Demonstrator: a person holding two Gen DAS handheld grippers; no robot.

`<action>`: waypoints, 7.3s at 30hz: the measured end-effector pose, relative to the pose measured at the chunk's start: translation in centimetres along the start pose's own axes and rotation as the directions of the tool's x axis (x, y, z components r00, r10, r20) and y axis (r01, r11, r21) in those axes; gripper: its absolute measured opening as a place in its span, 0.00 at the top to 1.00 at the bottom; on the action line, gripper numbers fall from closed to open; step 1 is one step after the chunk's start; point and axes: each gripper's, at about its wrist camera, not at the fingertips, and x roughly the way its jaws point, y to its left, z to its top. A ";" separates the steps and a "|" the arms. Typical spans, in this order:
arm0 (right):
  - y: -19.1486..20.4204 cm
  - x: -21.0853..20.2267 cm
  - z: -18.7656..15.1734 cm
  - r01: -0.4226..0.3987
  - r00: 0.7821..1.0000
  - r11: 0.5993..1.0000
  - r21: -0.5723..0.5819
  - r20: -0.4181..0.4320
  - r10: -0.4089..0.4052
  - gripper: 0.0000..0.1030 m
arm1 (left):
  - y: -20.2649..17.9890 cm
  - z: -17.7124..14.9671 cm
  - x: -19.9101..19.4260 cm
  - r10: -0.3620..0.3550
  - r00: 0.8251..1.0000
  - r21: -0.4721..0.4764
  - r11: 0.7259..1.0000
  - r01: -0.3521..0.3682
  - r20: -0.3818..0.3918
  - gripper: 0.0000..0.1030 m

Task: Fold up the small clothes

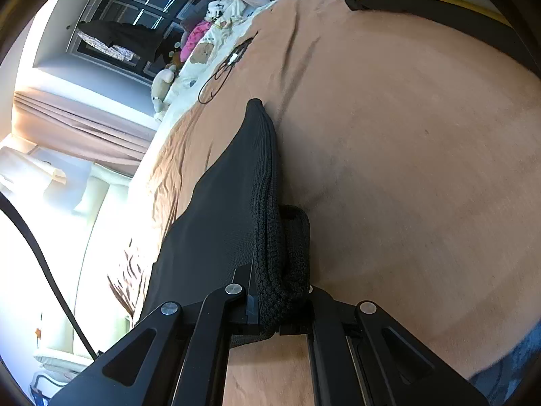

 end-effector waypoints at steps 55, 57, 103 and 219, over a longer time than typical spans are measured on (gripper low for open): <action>19.4 13.8 -6.1 0.021 0.942 0.799 -0.601 -0.255 -0.217 0.75 | 3.4 -4.4 -1.0 -0.082 0.995 0.026 0.996 0.084 -0.064 0.96; 19.6 14.6 -6.4 0.018 0.936 0.793 -0.609 -0.268 -0.227 0.75 | 3.5 -4.5 -1.2 -0.099 0.993 0.017 0.995 0.100 -0.059 0.96; 24.7 34.2 5.2 0.146 0.893 0.777 -0.612 -0.257 -0.370 0.87 | 5.6 -5.1 -2.9 -0.148 0.989 -0.237 0.961 0.142 -0.009 0.97; 8.1 0.5 -1.2 0.085 0.976 0.863 -0.498 -0.133 -0.173 0.33 | -25.8 -17.7 14.9 -0.090 0.832 0.347 0.880 0.324 -0.548 0.18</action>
